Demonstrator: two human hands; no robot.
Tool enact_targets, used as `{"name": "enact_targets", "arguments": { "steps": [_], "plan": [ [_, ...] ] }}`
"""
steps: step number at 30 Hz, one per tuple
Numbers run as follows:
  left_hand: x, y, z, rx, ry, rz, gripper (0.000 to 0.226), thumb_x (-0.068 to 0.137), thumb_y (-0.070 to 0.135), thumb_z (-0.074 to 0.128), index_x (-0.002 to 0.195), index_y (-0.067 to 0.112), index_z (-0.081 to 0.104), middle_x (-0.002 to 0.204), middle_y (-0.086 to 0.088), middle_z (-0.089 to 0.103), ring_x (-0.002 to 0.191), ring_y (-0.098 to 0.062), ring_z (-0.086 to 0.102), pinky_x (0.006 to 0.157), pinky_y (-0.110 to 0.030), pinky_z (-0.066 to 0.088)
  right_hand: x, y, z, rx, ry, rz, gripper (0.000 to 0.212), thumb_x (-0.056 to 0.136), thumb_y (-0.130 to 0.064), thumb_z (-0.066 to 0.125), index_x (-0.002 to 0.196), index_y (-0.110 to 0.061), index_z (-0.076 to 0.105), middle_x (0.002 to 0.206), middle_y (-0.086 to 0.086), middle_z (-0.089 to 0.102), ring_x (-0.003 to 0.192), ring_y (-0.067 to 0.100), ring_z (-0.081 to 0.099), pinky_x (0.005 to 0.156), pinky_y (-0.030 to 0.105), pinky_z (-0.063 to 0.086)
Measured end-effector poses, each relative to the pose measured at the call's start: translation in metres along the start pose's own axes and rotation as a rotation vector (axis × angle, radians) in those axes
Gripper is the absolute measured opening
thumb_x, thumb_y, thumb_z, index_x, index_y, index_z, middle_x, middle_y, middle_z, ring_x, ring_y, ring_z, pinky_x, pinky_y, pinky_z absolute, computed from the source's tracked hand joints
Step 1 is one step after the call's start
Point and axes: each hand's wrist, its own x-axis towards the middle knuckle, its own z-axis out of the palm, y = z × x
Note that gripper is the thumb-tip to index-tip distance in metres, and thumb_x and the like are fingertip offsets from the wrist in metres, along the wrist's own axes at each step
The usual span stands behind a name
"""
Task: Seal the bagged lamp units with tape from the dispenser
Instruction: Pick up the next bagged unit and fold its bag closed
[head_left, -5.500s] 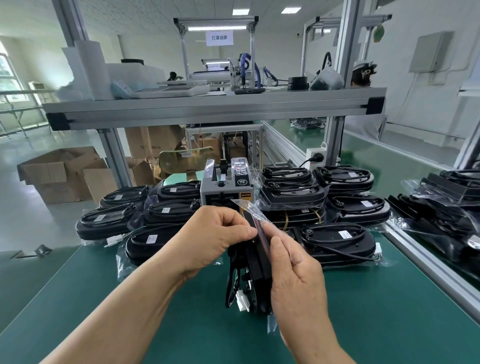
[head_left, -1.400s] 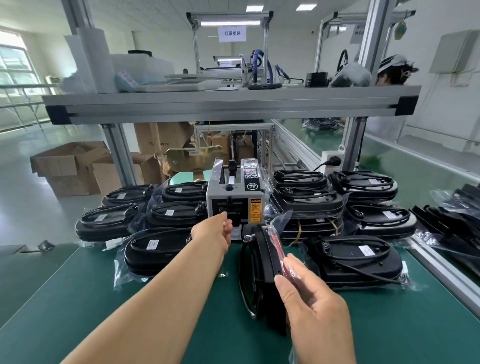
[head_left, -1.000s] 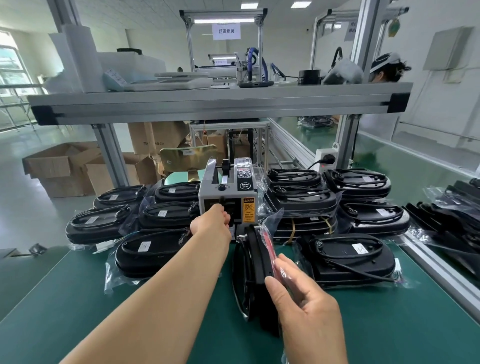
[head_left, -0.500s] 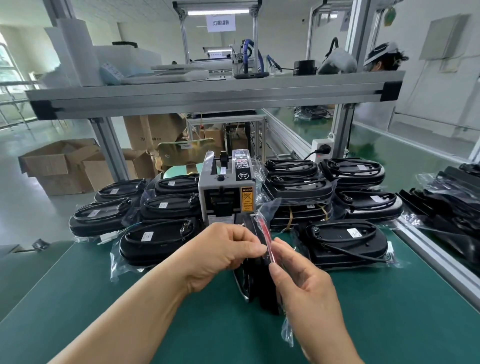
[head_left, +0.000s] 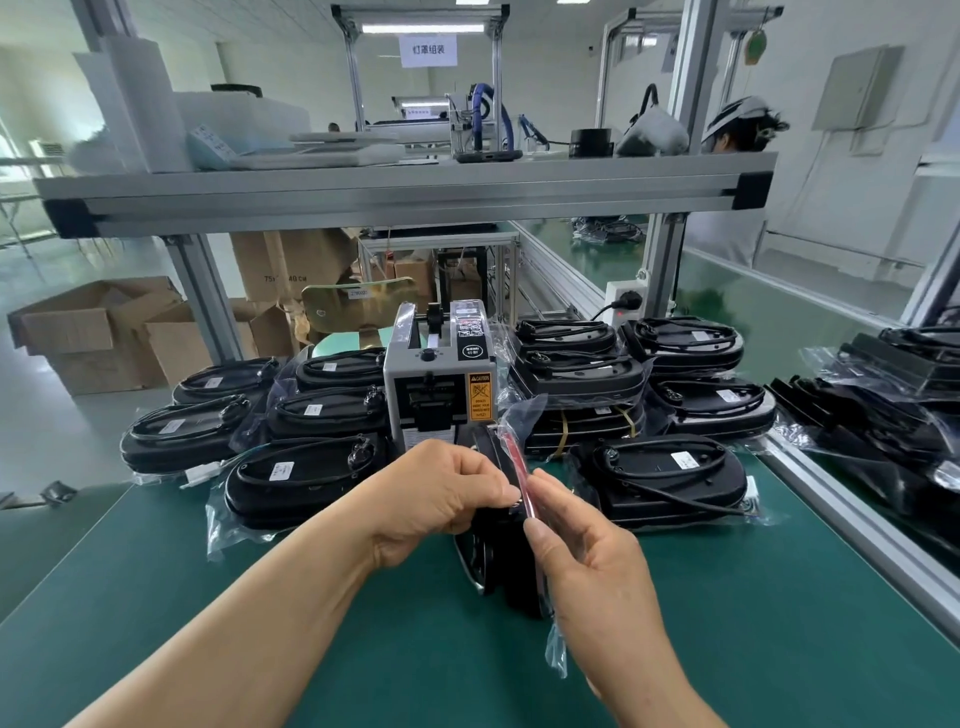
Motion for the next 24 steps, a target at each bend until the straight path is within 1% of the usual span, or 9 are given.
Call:
{"name": "enact_targets", "arguments": {
  "steps": [2, 5, 8, 10, 12, 17, 20, 22, 24],
  "plan": [
    [0.001, -0.001, -0.001, -0.016, -0.01, -0.006, 0.013, 0.073, 0.025, 0.077, 0.065, 0.018, 0.07, 0.06, 0.0, 0.053, 0.052, -0.01, 0.036, 0.053, -0.02, 0.031, 0.0, -0.001, 0.0, -0.003, -0.005, 0.003, 0.045, 0.096, -0.002, 0.06, 0.106, -0.046, 0.066, 0.134, -0.019, 0.061, 0.119, -0.012, 0.055, 0.106, 0.013, 0.042],
    [0.002, -0.004, -0.004, -0.018, -0.021, -0.001, 0.017, 0.081, 0.018, 0.076, 0.065, 0.018, 0.07, 0.058, 0.001, 0.053, 0.051, -0.009, 0.036, 0.053, -0.02, 0.031, 0.0, -0.001, 0.0, -0.003, -0.008, 0.003, 0.046, 0.096, -0.002, 0.06, 0.106, -0.046, 0.066, 0.134, -0.019, 0.061, 0.119, -0.012, 0.055, 0.107, 0.016, 0.042],
    [0.003, -0.005, -0.002, -0.001, 0.014, 0.012, 0.016, 0.082, 0.015, 0.077, 0.068, 0.016, 0.071, 0.065, -0.005, 0.057, 0.056, -0.012, 0.04, 0.056, -0.022, 0.033, -0.001, -0.001, 0.001, -0.001, -0.011, 0.0, 0.046, 0.095, -0.002, 0.06, 0.104, -0.046, 0.066, 0.134, -0.02, 0.061, 0.119, -0.012, 0.055, 0.105, 0.013, 0.042],
    [0.003, -0.007, -0.001, 0.005, 0.044, 0.017, 0.014, 0.084, 0.014, 0.075, 0.07, 0.014, 0.072, 0.069, -0.007, 0.06, 0.06, -0.013, 0.045, 0.058, -0.022, 0.036, -0.001, -0.001, 0.001, -0.006, -0.012, -0.007, 0.046, 0.095, -0.002, 0.06, 0.103, -0.047, 0.066, 0.134, -0.019, 0.061, 0.119, -0.012, 0.055, 0.107, 0.015, 0.042],
    [0.003, -0.008, 0.0, -0.003, 0.064, 0.024, 0.013, 0.084, 0.013, 0.074, 0.071, 0.011, 0.071, 0.067, -0.004, 0.061, 0.058, -0.01, 0.047, 0.055, -0.018, 0.038, 0.0, 0.0, 0.001, -0.007, -0.012, -0.009, 0.046, 0.095, -0.002, 0.06, 0.103, -0.047, 0.066, 0.134, -0.019, 0.061, 0.12, -0.012, 0.055, 0.108, 0.017, 0.042],
    [0.003, -0.011, 0.003, -0.018, 0.092, 0.043, 0.016, 0.081, 0.013, 0.076, 0.067, 0.014, 0.069, 0.064, -0.001, 0.062, 0.053, -0.007, 0.049, 0.052, -0.015, 0.04, 0.0, 0.0, 0.002, -0.016, -0.018, -0.017, 0.046, 0.095, -0.001, 0.061, 0.105, -0.046, 0.066, 0.134, -0.02, 0.061, 0.118, -0.014, 0.055, 0.102, 0.008, 0.041],
    [0.002, -0.013, 0.004, -0.025, 0.105, 0.065, 0.015, 0.081, 0.012, 0.076, 0.069, 0.011, 0.068, 0.061, 0.002, 0.061, 0.051, -0.004, 0.05, 0.051, -0.013, 0.041, 0.0, 0.0, 0.002, -0.018, -0.015, -0.021, 0.047, 0.095, -0.001, 0.061, 0.104, -0.047, 0.066, 0.134, -0.02, 0.06, 0.118, -0.013, 0.055, 0.103, 0.009, 0.041],
    [0.002, -0.015, 0.005, -0.011, 0.133, 0.086, 0.014, 0.081, 0.011, 0.077, 0.07, 0.009, 0.068, 0.06, 0.004, 0.061, 0.052, -0.003, 0.053, 0.052, -0.013, 0.042, 0.0, 0.001, 0.002, -0.015, -0.016, -0.024, 0.047, 0.095, -0.001, 0.061, 0.104, -0.047, 0.066, 0.133, -0.02, 0.061, 0.118, -0.013, 0.055, 0.104, 0.011, 0.042],
    [0.001, -0.017, 0.006, 0.03, 0.171, 0.116, 0.015, 0.08, 0.013, 0.078, 0.068, 0.013, 0.069, 0.062, 0.006, 0.062, 0.056, -0.004, 0.055, 0.056, -0.013, 0.044, 0.0, 0.0, 0.003, 0.003, -0.019, -0.022, 0.047, 0.094, 0.001, 0.061, 0.105, -0.044, 0.066, 0.131, -0.02, 0.062, 0.116, -0.013, 0.057, 0.1, 0.008, 0.043]
  ]
}}
